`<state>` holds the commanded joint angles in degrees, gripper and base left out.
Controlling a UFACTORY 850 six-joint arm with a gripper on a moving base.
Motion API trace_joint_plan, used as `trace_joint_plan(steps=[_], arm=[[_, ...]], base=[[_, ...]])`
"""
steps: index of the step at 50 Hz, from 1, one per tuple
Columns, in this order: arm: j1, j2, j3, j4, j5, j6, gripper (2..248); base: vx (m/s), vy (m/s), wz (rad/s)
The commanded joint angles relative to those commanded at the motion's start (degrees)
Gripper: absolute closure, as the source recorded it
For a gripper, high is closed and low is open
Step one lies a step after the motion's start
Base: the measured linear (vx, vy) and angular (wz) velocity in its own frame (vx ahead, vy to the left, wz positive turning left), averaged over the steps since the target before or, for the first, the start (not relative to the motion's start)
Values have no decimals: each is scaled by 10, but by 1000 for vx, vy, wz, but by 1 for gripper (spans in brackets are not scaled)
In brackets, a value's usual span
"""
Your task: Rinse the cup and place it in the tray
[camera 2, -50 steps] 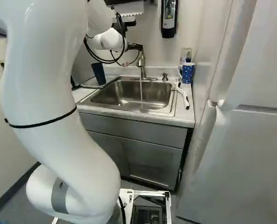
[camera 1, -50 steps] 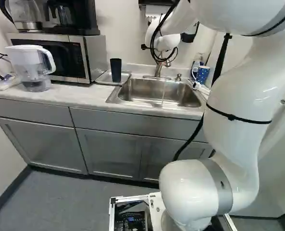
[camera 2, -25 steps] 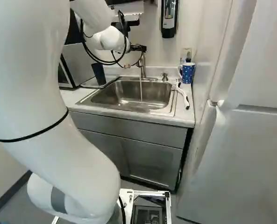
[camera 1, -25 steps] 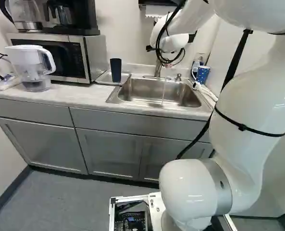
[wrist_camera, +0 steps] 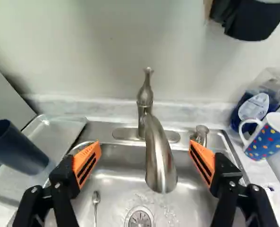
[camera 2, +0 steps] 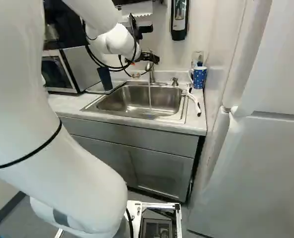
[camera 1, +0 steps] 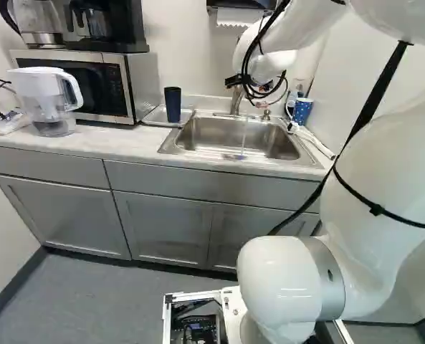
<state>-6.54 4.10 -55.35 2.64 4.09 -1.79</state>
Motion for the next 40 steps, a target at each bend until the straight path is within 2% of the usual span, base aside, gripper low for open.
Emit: trace_joint_plan(steps=[16, 31, 40], arm=[[-16, 42, 40, 0, -96, 0, 3], [-16, 47, 44, 0, -186, 0, 3], [-16, 47, 44, 0, -184, 0, 3]], base=[[0, 0, 0], [0, 0, 0], [0, 0, 0]])
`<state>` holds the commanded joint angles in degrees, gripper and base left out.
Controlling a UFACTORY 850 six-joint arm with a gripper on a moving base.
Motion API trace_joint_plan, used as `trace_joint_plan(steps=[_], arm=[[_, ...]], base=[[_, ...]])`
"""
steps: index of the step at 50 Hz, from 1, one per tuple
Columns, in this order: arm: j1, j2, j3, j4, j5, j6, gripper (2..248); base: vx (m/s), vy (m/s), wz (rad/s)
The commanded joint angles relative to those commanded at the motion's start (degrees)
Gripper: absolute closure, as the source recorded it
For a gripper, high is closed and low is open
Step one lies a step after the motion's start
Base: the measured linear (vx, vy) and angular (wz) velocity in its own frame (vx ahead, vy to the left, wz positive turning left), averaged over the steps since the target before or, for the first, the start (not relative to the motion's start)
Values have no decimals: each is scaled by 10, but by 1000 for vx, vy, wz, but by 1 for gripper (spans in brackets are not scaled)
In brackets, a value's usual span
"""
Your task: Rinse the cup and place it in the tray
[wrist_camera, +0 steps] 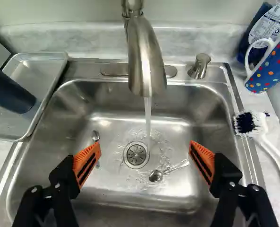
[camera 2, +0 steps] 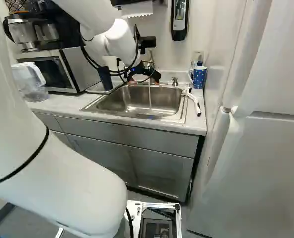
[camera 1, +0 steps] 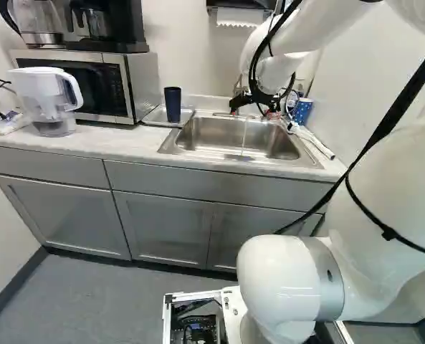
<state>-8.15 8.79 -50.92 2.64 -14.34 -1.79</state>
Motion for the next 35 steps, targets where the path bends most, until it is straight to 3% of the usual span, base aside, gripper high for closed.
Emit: trace_joint_plan(steps=[9, 35], arm=[[0, 0, 0, 12, 31, 0, 3], [0, 0, 0, 48, 184, 0, 3]], base=[[0, 0, 0], [0, 0, 0]])
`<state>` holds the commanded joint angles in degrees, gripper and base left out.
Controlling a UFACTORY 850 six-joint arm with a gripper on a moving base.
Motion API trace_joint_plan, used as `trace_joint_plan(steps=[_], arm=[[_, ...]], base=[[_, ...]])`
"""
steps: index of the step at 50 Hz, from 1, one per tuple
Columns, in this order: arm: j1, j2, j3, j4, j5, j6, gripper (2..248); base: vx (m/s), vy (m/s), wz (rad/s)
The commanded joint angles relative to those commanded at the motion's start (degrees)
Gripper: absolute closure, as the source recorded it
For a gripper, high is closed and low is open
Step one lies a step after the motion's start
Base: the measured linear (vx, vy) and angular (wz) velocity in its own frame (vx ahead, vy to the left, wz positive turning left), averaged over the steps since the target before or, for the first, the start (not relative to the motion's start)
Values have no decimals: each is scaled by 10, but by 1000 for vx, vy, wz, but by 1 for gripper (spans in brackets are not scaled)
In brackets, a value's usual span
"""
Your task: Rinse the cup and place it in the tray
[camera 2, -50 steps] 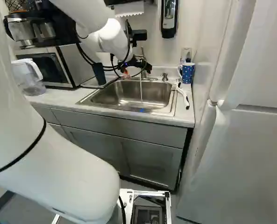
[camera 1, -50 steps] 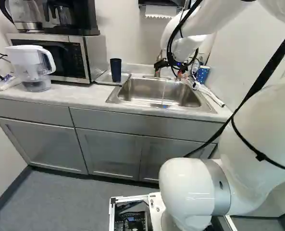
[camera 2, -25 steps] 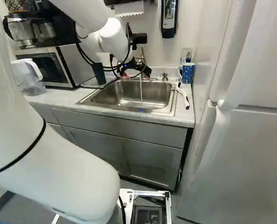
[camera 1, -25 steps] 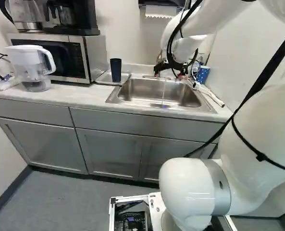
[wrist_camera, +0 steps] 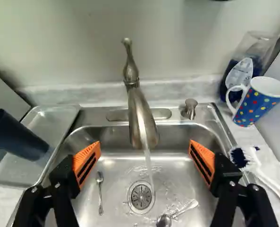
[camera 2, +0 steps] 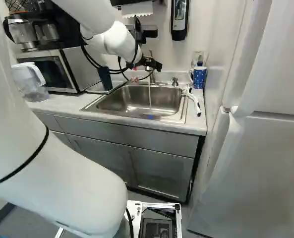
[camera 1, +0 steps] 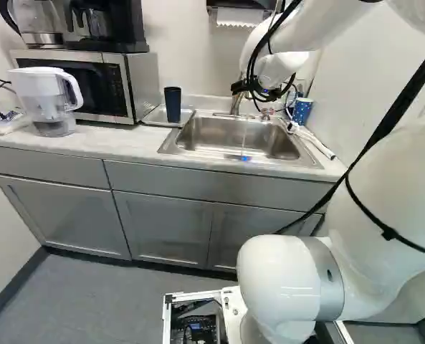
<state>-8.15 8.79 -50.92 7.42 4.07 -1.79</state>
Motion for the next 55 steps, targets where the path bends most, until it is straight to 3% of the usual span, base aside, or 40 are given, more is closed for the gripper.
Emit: trace_joint_plan(steps=[17, 55], arm=[[0, -3, -3, 14, 95, 0, 3], [10, -38, -78, 15, 130, 0, 3]], base=[[0, 0, 0], [0, 0, 0]])
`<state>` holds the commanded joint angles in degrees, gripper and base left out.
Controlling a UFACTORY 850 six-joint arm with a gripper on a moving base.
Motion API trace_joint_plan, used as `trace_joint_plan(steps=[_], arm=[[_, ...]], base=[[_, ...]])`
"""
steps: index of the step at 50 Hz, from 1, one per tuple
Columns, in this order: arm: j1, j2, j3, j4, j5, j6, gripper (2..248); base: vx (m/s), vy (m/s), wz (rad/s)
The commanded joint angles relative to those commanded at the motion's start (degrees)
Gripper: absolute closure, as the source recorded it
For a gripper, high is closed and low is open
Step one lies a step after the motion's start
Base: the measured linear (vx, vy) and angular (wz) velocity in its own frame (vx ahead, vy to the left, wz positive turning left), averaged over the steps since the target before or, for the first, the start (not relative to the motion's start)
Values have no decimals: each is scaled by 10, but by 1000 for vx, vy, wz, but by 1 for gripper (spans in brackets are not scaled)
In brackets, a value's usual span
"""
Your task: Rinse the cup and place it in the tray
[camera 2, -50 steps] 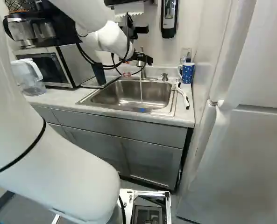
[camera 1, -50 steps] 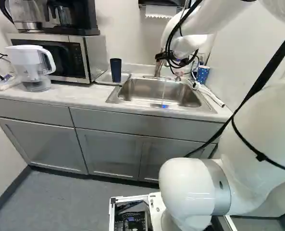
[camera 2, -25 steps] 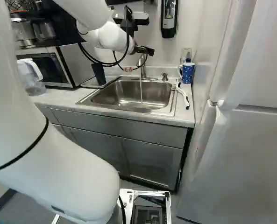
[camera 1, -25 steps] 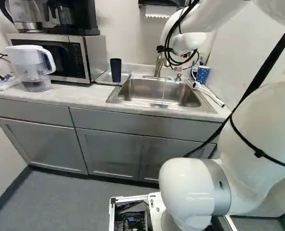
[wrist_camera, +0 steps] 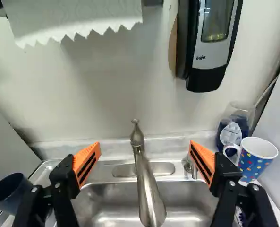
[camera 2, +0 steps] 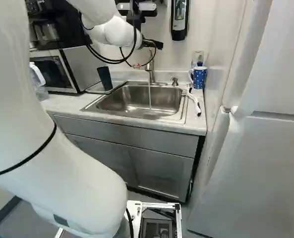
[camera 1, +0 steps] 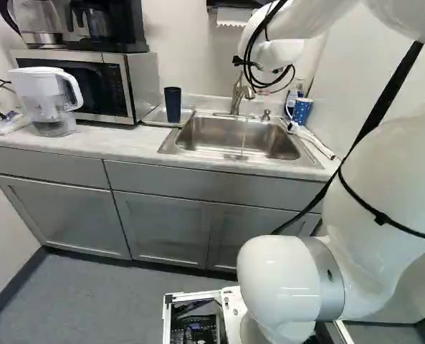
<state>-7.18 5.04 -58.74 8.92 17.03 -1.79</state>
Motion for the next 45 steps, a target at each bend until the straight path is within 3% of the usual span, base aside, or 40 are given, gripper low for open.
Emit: trace_joint_plan(steps=[27, 45], arm=[[7, -43, -70, -49, 8, 0, 3], [14, -91, -119, -52, 8, 0, 3]], base=[[0, 0, 0], [0, 0, 0]])
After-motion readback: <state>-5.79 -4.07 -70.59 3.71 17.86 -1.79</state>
